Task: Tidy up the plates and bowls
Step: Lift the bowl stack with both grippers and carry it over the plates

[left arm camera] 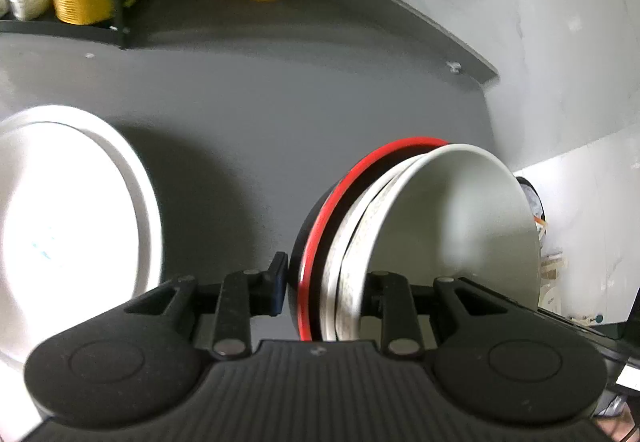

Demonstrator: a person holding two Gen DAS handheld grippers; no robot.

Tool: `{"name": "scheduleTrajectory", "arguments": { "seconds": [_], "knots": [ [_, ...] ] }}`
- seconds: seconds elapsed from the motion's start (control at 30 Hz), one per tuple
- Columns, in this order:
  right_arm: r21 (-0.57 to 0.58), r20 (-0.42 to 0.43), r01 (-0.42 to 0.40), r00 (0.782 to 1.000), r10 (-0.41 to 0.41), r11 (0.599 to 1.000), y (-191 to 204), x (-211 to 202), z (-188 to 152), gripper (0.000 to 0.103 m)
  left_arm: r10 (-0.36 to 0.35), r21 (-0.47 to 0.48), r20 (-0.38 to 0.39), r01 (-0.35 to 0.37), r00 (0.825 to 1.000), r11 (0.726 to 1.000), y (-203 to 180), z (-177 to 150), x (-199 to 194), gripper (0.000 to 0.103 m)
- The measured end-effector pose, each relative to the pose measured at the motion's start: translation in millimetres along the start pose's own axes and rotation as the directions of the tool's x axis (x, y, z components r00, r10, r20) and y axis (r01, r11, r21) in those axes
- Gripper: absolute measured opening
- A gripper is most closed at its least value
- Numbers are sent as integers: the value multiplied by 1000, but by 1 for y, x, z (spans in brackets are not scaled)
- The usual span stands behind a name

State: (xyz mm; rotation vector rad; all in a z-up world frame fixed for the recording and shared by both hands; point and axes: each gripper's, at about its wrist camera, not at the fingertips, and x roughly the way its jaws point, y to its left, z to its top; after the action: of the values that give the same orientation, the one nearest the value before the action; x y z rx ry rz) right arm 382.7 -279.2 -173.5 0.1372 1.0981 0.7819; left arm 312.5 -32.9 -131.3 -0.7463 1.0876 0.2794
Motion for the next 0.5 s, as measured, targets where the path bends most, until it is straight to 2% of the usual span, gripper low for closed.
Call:
{"name": "scheduleTrajectory", "arguments": {
  "seconds": [0.5],
  "knots": [
    [-82,-12,-58,998,57,995,98,25,-1,26,39,-71,52,-35,998,997,80,22,-61,27]
  ]
}}
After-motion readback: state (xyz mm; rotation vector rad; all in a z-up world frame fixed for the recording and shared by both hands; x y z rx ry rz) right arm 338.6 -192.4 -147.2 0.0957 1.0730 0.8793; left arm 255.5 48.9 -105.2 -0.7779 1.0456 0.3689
